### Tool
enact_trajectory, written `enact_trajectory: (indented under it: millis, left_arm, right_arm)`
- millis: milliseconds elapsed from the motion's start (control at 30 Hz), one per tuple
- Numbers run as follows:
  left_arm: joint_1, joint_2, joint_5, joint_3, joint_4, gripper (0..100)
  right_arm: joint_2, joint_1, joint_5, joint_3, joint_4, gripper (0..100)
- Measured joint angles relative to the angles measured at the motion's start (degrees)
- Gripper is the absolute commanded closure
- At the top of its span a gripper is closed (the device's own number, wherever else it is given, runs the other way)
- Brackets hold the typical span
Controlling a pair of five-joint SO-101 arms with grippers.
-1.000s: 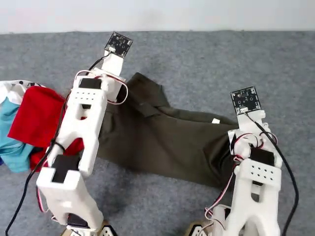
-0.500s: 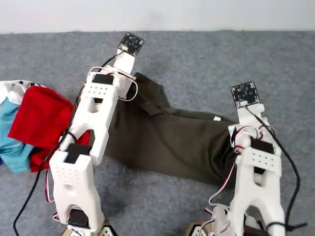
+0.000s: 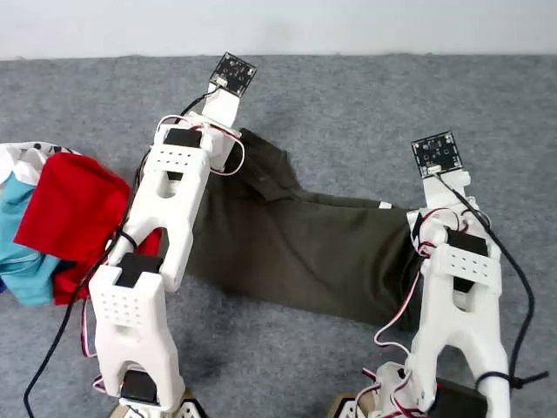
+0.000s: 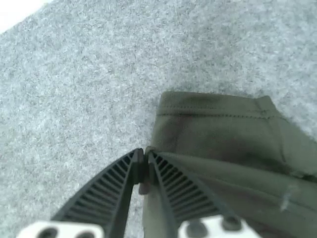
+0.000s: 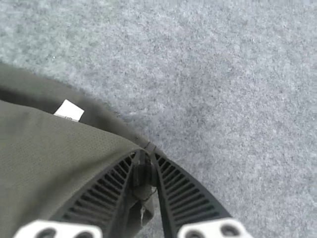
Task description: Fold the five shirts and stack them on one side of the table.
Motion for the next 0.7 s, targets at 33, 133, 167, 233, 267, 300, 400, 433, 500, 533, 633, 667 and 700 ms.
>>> enact_trajectory:
  millis: [33, 133, 167, 233, 267, 300, 400, 433, 500, 533, 633, 667, 700]
  left_arm:
    - [0.0, 0.0, 0.0, -0.62, 0.35, 99]
    - [0.0, 0.0, 0.0, -4.04, 2.99, 99]
    - [0.0, 0.0, 0.0, -5.27, 3.78, 99]
    - [0.0, 0.09, 0.0, -7.38, 4.57, 99]
    - [0.0, 0.26, 0.0, -7.91, 4.66, 99]
    - [0.0, 0.26, 0.0, -8.26, 4.75, 99]
    - [0.0, 0.26, 0.0, -8.44, 4.75, 99]
    - [0.0, 0.26, 0.0, -8.44, 4.75, 99]
    - [0.0, 0.26, 0.0, -8.44, 4.75, 98]
    - [0.0, 0.26, 0.0, -8.44, 4.75, 98]
    - [0.0, 1.58, 0.0, -8.62, 4.04, 98]
    - [0.0, 2.64, 0.0, -8.79, 3.52, 98]
    - [0.0, 3.69, 0.0, -8.79, 2.9, 98]
  right_arm:
    - [0.0, 0.35, 0.0, 0.0, 0.0, 98.8]
    - [0.0, 1.32, 0.0, 0.0, 0.0, 98.8]
    - [0.0, 1.41, 0.0, 0.0, 0.0, 98.8]
    - [0.0, 1.32, 0.0, 0.0, 0.0, 98.8]
    - [0.0, 1.32, 0.0, 0.0, 0.0, 98.8]
    - [0.0, 1.32, 0.0, 0.0, 0.0, 98.8]
    - [0.0, 1.32, 0.0, 0.0, 0.0, 98.8]
    - [0.0, 1.32, 0.0, 0.0, 0.0, 98.8]
    - [0.0, 1.32, 0.0, 0.0, -0.53, 98.8]
    - [0.0, 1.32, 0.0, 0.0, -1.14, 98.8]
    - [2.02, 1.32, 0.0, -0.09, -2.55, 98.8]
    - [3.08, 1.32, 0.0, -0.09, -3.16, 98.8]
    - [4.13, 1.32, 0.0, -0.09, -3.69, 98.8]
